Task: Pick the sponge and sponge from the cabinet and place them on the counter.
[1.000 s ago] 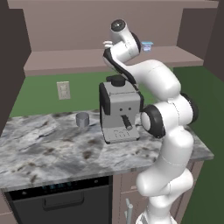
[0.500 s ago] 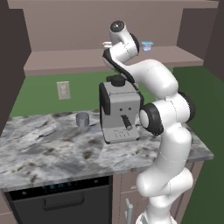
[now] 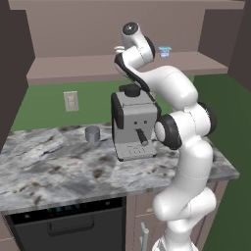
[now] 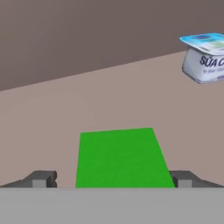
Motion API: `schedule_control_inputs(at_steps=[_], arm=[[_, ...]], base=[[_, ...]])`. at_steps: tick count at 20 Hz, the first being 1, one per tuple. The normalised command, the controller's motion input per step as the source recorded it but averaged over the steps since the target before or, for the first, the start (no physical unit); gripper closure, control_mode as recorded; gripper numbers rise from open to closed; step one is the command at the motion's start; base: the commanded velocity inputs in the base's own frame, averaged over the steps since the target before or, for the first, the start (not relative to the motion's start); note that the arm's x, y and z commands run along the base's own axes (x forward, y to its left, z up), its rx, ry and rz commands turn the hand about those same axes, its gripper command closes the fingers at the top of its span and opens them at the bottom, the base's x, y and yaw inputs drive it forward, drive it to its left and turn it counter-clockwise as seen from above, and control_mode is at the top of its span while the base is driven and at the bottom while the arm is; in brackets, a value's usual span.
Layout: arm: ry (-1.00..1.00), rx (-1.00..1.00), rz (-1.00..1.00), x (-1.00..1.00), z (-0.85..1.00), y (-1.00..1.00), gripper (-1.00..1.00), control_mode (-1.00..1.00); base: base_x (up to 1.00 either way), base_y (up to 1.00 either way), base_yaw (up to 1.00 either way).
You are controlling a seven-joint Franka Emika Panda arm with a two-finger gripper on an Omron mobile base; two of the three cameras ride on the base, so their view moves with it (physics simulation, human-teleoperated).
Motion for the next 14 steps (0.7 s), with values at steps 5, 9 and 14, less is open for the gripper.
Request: schedule_control_inputs(at_steps=[5,9,14], arm=[[0.0,0.0,0.0,0.06,-0.27,0.01,1.0,-1.0],[0.0,0.0,0.0,0.02,-0.29,0.0,1.0,-1.0],[0.0,0.0,0.0,0.0,-0.03,0.0,1.0,-1.0]], base=[[0.0,0.0,0.0],[0.0,0.0,0.0],[0.0,0.0,0.0]])
